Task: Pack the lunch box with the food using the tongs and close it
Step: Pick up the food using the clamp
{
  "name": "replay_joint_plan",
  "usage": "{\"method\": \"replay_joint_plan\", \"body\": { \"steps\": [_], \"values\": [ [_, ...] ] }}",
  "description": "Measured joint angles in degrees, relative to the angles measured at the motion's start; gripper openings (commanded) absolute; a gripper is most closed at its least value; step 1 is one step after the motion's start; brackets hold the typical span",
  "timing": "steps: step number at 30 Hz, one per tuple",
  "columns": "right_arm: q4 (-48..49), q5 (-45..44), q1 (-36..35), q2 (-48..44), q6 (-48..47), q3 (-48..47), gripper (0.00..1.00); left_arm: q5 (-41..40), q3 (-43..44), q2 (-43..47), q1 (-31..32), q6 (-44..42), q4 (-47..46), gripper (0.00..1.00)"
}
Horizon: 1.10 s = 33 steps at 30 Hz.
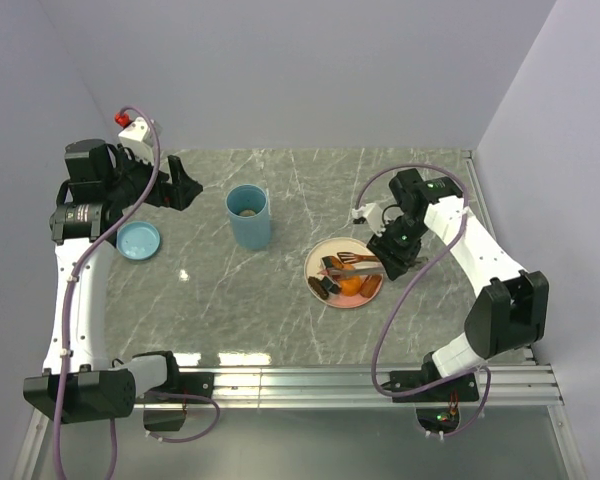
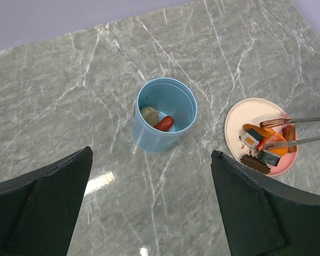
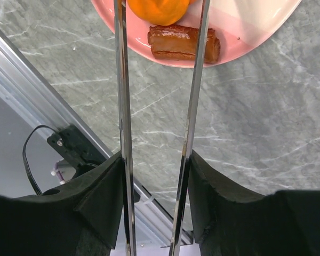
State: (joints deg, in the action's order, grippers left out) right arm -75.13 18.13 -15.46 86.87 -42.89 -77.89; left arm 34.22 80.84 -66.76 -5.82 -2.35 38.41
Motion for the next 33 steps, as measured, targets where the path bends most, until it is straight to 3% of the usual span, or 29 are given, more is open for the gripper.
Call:
{"method": "replay_joint_plan", "body": {
  "steps": [16,33],
  "values": [
    [-0.3,0.3,1.2,2.1,-0.2,-2.1,0.38,0.0,0.0,-0.7,0.0,0.0,-0.9,0.99],
    [-1.8,-0.3,4.7,-2.6,-2.9,-2.2,0.27,0.5,0.0,-0.7,0.0,0.2,-1.9,0.99]
  ]
}}
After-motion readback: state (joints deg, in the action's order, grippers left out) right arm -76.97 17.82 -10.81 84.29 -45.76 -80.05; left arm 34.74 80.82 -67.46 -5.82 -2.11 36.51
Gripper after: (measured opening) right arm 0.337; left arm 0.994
